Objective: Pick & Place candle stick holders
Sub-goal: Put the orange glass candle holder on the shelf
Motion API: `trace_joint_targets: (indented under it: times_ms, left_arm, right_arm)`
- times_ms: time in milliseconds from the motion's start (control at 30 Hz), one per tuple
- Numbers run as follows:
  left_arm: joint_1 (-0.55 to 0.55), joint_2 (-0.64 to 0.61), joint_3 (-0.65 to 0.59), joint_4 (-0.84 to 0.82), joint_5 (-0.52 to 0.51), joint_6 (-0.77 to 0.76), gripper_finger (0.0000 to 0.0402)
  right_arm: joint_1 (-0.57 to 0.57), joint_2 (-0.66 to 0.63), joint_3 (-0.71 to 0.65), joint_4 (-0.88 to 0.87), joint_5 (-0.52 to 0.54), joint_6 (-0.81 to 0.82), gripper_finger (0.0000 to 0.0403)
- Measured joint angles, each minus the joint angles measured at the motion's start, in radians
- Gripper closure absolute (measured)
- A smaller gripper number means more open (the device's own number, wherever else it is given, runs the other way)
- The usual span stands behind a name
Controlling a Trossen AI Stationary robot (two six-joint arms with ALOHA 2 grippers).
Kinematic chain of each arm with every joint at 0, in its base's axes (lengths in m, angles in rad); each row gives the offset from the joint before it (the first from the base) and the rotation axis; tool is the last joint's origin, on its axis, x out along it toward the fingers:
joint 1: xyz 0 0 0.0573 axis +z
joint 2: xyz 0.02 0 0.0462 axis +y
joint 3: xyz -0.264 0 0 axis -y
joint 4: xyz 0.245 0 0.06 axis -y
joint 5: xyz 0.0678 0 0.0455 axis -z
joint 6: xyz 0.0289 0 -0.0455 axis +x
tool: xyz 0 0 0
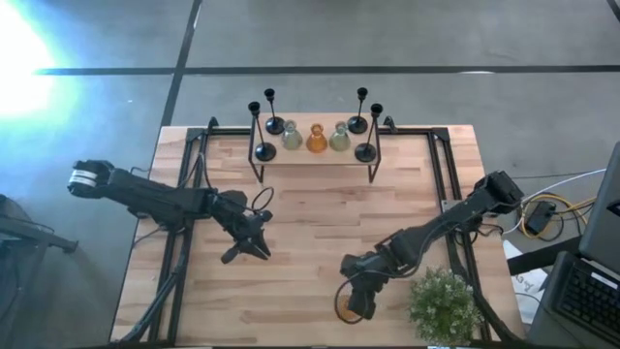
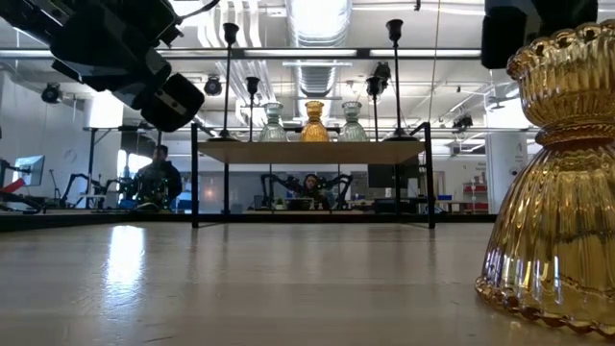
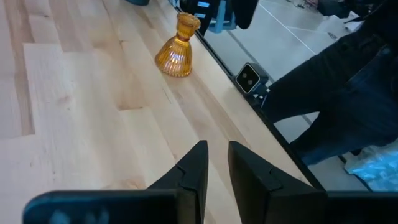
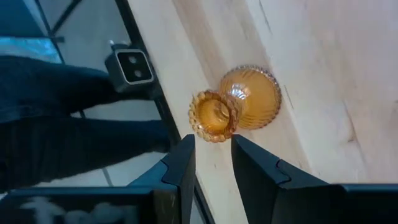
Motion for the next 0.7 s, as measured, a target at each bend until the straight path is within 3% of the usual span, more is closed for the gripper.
trace_joint_targets:
  times_ms: [700]
  left_arm:
    - [-0.038, 0.122, 0.065, 0.035, 0.046, 0.034, 0.0335]
  right_arm:
    - [-0.017, 0.061, -0.007, 0.065, -0.01, -0.053, 0.0312]
